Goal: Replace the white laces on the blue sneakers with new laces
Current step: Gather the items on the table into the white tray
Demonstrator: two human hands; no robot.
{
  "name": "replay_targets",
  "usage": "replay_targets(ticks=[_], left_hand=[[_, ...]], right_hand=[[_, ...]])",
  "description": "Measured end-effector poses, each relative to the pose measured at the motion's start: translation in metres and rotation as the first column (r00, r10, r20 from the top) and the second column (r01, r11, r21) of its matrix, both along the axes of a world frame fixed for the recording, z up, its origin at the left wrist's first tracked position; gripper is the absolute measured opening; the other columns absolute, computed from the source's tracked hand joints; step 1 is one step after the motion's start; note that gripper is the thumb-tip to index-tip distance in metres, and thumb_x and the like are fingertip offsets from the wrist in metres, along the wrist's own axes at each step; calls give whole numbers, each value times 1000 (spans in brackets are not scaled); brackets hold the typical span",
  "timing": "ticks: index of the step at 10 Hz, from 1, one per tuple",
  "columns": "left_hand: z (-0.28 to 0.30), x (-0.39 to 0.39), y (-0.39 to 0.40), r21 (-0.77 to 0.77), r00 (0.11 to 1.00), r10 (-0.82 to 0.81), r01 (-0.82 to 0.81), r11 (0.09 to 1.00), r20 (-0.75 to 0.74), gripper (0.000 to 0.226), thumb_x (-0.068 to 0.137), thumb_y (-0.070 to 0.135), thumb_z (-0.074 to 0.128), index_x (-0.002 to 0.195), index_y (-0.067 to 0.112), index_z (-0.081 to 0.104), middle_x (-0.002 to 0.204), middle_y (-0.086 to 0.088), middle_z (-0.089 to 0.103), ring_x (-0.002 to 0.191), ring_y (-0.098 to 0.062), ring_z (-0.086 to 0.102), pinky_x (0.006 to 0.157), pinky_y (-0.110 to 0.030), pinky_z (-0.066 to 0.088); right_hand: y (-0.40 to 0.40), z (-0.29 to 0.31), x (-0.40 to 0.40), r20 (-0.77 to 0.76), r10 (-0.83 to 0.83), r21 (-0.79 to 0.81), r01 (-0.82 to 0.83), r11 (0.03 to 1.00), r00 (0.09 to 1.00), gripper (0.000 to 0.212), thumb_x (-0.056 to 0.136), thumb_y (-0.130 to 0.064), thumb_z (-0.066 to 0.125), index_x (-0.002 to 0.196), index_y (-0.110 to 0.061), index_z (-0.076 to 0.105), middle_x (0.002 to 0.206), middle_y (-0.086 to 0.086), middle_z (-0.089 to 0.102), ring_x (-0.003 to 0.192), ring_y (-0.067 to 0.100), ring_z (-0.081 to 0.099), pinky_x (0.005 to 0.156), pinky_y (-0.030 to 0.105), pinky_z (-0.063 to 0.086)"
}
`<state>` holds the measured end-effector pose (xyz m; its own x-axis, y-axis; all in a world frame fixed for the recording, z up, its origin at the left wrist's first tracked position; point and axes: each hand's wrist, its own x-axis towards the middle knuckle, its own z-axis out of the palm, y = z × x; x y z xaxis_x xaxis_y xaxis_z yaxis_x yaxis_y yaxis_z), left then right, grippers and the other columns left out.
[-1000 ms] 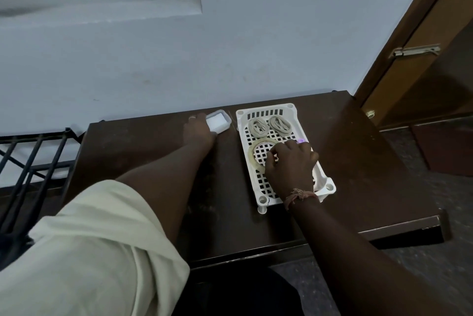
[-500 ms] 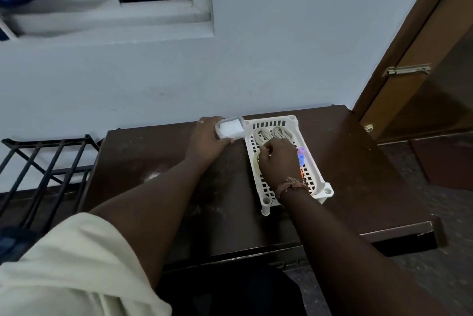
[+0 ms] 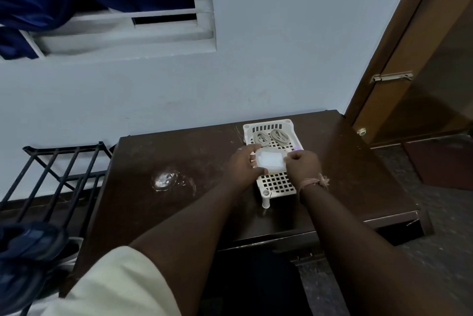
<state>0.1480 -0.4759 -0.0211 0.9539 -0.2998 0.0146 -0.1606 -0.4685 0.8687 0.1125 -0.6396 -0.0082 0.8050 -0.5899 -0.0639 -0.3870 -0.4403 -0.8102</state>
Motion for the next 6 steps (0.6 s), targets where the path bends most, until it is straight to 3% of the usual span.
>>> replay_targets(ticks=[1,2,3,4,6], left_hand=[[-2,-13,-13,17,998,3,-2,1000,-61,72,72,8,86,139,9,59,136,-7,59,113,-21,65,97,-36,55],[-11,-20,-18,40,995,2,2,999,-102,70,75,8,84,139,9,59,139,-9,57,115,-22,64,97,-38,55],[-16,-23,-13,158,998,2,8,987,-63,71,74,15,84,140,12,59,138,-7,60,119,-21,61,99,-31,50],[-22,-25,-11,225,999,-5,16,974,-50,72,71,23,85,138,14,62,139,-5,62,123,-20,60,104,-36,49],[-21,-28,-16,250,997,-5,23,968,-74,72,77,28,82,143,13,57,146,-5,57,130,-21,55,111,-37,44]], right_hand=[[-13,-3,-8,-46,-43,64,46,997,998,15,81,-7,66,87,-12,79,95,9,75,92,31,70,81,34,56],[-18,-5,-16,-86,-25,3,25,1000,996,15,80,-6,66,84,-13,79,90,10,75,86,32,71,82,41,59],[-16,-8,-22,-124,20,-58,-28,998,992,19,81,-5,63,88,-11,79,96,9,75,93,30,69,86,35,56],[-13,-12,-24,-164,16,-111,-34,993,986,17,83,-8,64,91,-12,79,102,7,74,100,30,67,88,32,54],[-4,-10,-23,-205,-5,-216,-40,976,979,11,84,-10,66,90,-8,74,96,9,72,92,28,66,80,30,51]])
